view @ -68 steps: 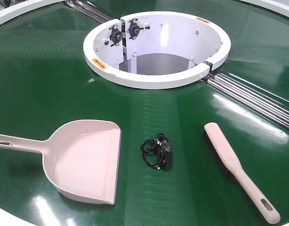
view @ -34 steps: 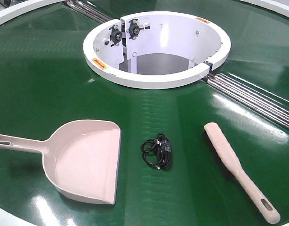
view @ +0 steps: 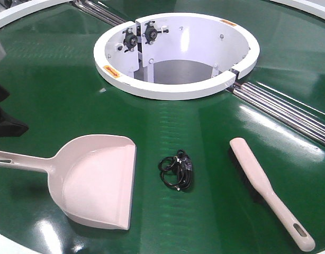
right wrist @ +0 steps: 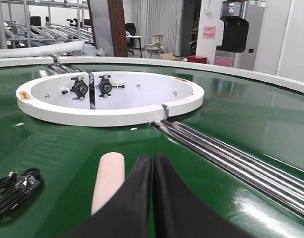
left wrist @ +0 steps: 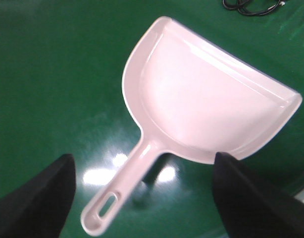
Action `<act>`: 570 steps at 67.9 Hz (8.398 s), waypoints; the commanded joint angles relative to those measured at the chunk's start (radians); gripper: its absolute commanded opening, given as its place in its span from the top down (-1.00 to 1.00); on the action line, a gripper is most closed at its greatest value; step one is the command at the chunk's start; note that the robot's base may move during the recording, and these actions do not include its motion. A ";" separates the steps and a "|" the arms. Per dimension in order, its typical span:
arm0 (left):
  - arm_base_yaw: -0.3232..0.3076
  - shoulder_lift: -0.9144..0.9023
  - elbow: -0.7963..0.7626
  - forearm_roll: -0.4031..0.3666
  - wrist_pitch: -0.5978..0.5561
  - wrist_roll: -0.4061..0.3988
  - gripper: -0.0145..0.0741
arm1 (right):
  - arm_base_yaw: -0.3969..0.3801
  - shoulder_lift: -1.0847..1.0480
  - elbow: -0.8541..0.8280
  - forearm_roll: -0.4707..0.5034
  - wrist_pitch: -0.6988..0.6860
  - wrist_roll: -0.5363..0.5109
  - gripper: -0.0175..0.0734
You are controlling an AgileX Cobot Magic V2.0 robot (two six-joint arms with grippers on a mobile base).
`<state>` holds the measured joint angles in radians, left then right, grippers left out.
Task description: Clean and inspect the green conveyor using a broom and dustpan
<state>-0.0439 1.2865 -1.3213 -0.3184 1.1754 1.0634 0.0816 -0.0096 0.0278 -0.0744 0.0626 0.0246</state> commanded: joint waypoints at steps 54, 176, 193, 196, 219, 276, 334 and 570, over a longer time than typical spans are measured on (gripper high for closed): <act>-0.113 0.308 -0.034 0.224 0.002 0.314 -0.54 | -0.006 -0.018 0.021 -0.002 -0.070 -0.004 0.64; -0.112 0.469 -0.046 0.330 -0.017 0.352 0.69 | -0.006 -0.018 0.021 -0.002 -0.070 -0.004 0.64; -0.125 0.461 -0.119 0.242 -0.027 0.303 0.69 | -0.006 -0.018 0.021 -0.002 -0.070 -0.004 0.64; -0.138 0.461 -0.124 0.264 -0.033 0.303 0.69 | -0.006 -0.018 0.021 -0.002 -0.070 -0.004 0.64; -0.192 0.522 -0.124 0.338 -0.022 0.244 0.69 | -0.006 -0.018 0.021 -0.002 -0.070 -0.004 0.64; -0.240 0.570 -0.123 0.439 0.009 0.214 0.69 | -0.006 -0.018 0.021 -0.002 -0.070 -0.004 0.64; -0.240 0.569 -0.123 0.439 0.018 0.215 0.69 | -0.006 -0.018 0.021 -0.002 -0.070 -0.004 0.64; -0.240 0.569 -0.123 0.439 0.018 0.215 0.69 | 0.183 1.620 -1.009 0.034 0.870 0.038 0.64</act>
<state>-0.2757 1.9051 -1.4177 0.1243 1.1764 1.2754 0.2633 1.6586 -0.9451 -0.0327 0.9480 0.0574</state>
